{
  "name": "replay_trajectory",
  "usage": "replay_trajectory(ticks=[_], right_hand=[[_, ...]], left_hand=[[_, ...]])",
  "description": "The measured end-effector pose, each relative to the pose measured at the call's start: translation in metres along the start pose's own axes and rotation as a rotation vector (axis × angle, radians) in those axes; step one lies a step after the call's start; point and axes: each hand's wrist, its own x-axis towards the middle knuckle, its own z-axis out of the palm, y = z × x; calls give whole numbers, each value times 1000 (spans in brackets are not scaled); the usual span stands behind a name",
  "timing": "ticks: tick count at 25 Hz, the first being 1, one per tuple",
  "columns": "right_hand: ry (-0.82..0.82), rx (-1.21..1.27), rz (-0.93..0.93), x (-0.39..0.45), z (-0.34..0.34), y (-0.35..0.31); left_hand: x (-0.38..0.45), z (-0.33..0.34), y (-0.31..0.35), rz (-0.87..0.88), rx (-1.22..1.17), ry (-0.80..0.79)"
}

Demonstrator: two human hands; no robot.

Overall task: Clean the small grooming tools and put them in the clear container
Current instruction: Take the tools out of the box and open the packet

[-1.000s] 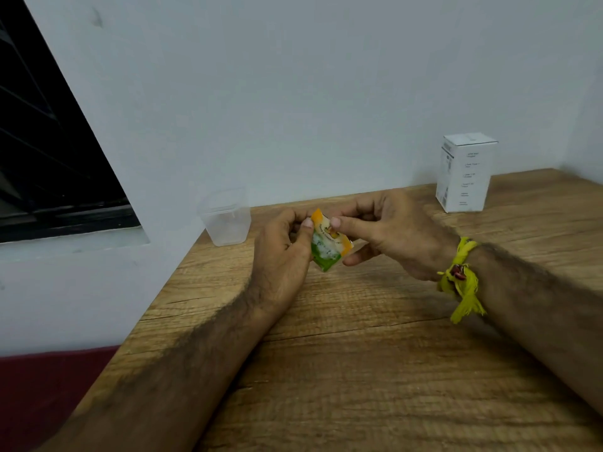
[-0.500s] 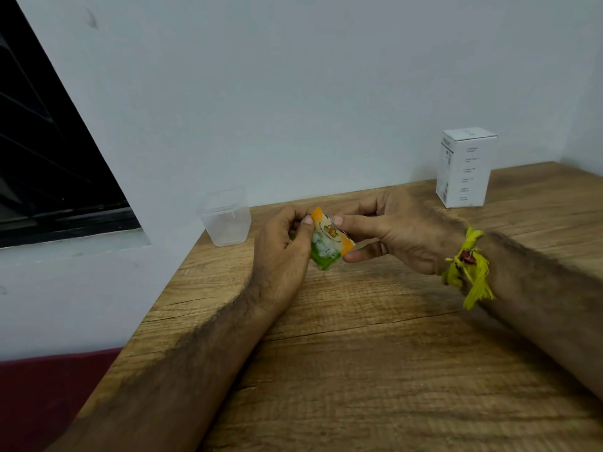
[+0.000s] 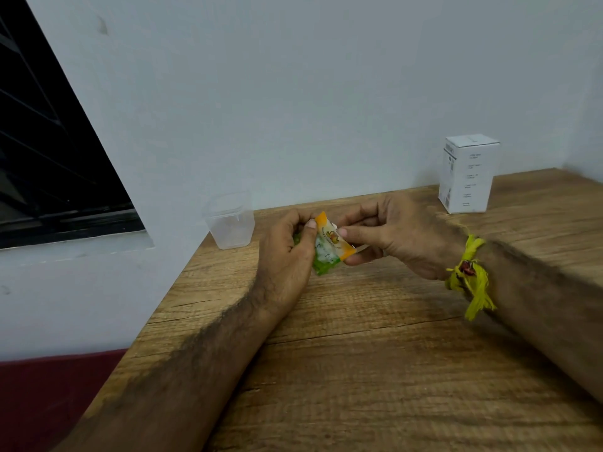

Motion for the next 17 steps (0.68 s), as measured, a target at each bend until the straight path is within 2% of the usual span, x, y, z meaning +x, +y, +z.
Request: replay_trajectory(ticks=[3,5,7,10,14,17], right_hand=[[44,-139,-95,-3,7,1],[157,-92,-131,-1,9,2],[247,-18,-135,1,6,2],[237,31,-95,0,6,2],[202,39,-44,-3,12,-1],[224,16,-70,-4,11,-4]], left_hand=[[-2,-1,3,66,63,11],[-5,-2,7,126,88,-55],[-5,-4,7,179,225,-173],[-4,-3,6,271,403,-170],[-2,-5,6,233,223,-132],[-3,-5,6,223,195,-135]])
